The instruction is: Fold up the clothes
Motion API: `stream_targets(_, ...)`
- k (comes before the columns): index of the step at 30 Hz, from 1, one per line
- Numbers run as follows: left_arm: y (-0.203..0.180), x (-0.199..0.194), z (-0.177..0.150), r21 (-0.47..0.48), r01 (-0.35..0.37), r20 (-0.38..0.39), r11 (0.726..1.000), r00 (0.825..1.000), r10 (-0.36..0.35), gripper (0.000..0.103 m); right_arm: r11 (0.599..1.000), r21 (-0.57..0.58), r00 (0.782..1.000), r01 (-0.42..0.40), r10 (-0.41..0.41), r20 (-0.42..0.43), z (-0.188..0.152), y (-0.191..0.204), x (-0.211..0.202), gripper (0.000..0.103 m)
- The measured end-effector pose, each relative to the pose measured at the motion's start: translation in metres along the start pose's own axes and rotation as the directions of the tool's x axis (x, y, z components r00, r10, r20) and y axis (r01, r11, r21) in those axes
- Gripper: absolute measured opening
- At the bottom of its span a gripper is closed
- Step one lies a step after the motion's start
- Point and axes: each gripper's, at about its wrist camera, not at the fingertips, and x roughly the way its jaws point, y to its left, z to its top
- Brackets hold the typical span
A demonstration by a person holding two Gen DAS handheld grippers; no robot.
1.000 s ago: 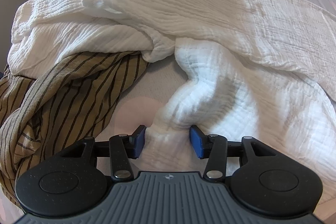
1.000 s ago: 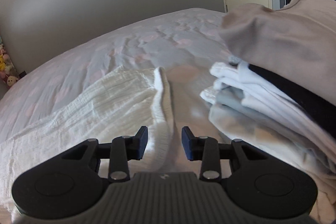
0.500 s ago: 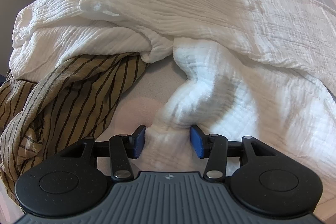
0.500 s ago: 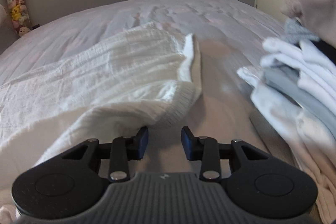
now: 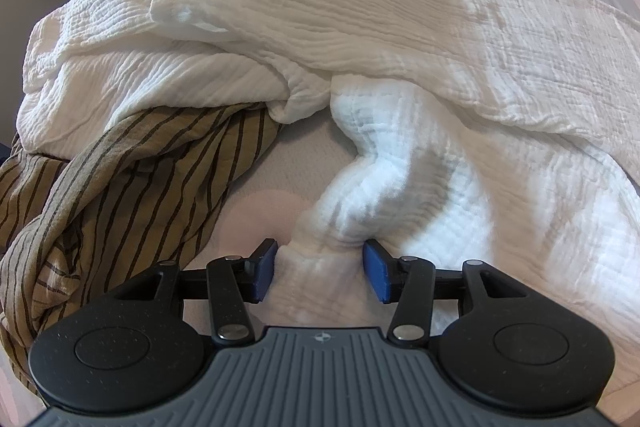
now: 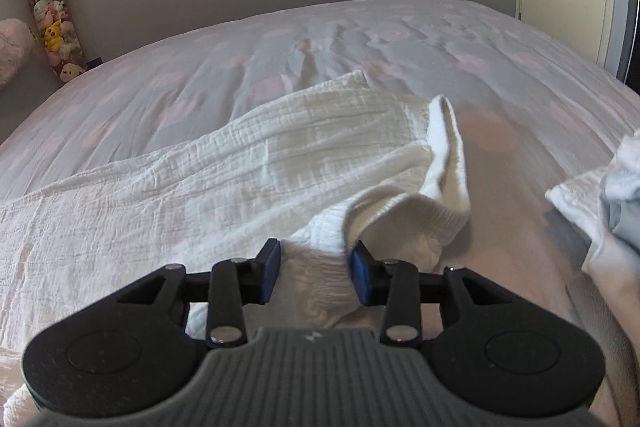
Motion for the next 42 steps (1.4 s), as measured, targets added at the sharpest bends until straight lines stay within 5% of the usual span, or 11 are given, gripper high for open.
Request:
stream_targets(21, 0.0, -0.003, -0.001, -0.011, 0.002, 0.005, 1.0, 1.0, -0.002, 0.047, 0.999, 0.041, 1.0, -0.02, 0.021, -0.008, -0.02, -0.041, -0.021, 0.046)
stream_targets(25, 0.0, -0.004, 0.0, -0.013, 0.006, 0.007, 1.0, 1.0, -0.006, 0.046, 0.996, 0.078, 0.999, -0.035, 0.038, -0.032, -0.021, -0.036, -0.016, 0.026)
stream_targets(28, 0.0, -0.006, 0.0, -0.009, 0.037, 0.022, 0.999, 0.999, -0.037, 0.033, 0.998, 0.062, 0.999, -0.01, 0.013, -0.04, -0.017, -0.03, -0.026, 0.024)
stream_targets(30, 0.0, -0.01, 0.0, -0.001, 0.065, 0.032, 0.998, 0.997, -0.065, 0.009, 0.999, 0.046, 0.999, 0.016, -0.014, -0.04, -0.012, -0.032, -0.041, 0.024)
stream_targets(37, 0.015, -0.044, 0.003, -0.01, 0.102, 0.061, 0.995, 0.993, -0.101, 0.006, 0.995, -0.013, 0.995, 0.094, -0.094, -0.039, 0.017, -0.058, -0.114, 0.024)
stream_targets(42, 0.043, -0.094, 0.011, -0.035, 0.095, 0.128, 0.995, 0.988, -0.09, 0.006, 0.985, -0.044, 0.978, 0.164, -0.168, -0.12, 0.032, -0.08, -0.137, 0.024)
